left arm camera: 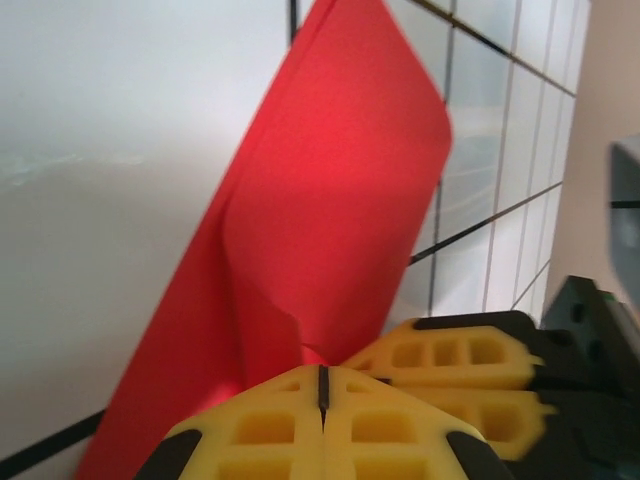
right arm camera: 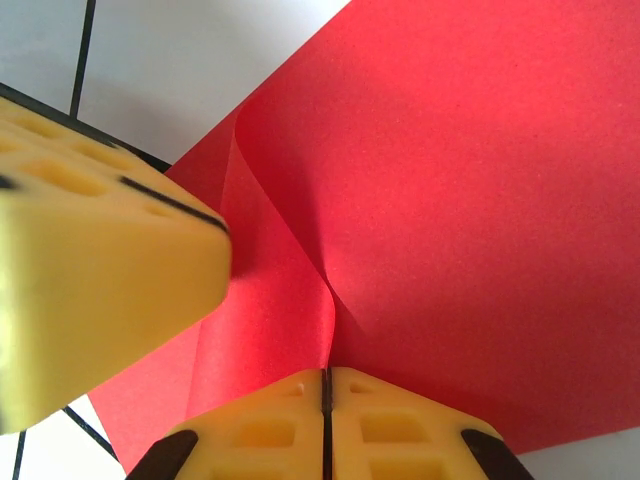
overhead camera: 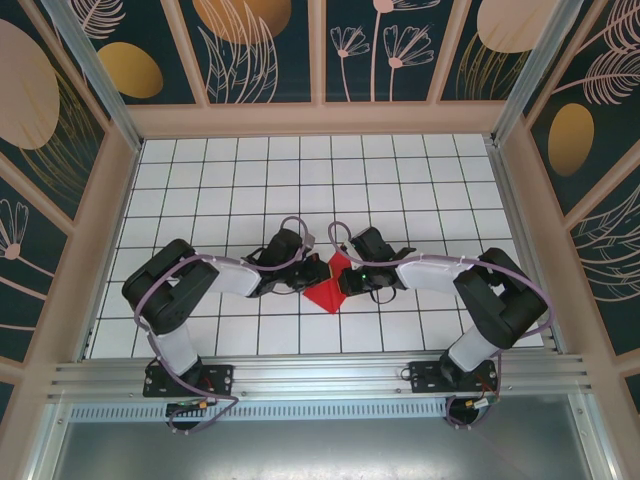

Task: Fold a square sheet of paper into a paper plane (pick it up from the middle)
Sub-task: Fold the triangle a second time at the center of the table.

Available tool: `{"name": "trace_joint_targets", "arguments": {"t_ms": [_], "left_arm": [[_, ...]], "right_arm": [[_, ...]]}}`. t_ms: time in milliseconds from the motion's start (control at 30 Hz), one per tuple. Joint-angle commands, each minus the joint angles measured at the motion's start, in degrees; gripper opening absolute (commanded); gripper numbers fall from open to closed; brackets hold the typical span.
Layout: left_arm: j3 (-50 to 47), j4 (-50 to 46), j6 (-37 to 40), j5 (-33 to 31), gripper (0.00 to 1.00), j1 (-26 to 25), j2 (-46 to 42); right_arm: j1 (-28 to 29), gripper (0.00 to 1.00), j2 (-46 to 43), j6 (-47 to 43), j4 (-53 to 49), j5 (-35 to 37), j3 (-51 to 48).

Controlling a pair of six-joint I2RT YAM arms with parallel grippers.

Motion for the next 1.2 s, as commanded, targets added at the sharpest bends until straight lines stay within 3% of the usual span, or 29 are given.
{"name": "trace_joint_targets", "arguments": {"t_ms": [0,233,667,1167], "left_arm": [[2.2,-1.8,0.5,0.0,0.04,0.0,1.5],[5.1,-13.0,4.9,-7.7,0.06,-0.1,2.3],[6.0,-15.0,6.3,-9.3,0.05,-0.1,4.0],[9.6,-13.7,7.2,-10.0,0.14,0.0,2.6]], "right_arm": [[-0.3,0.1,2.1,-0.5,-1.1,0.8,-0.2],[-0.3,0.1,2.3,-0.4,-1.3,1.0,-0.2],[-0.3,0.1,2.8,-0.4,-1.2,1.2,-0.4],[-0.3,0.09,2.8,-0.8,-1.4,1.4,-0.8]]}}
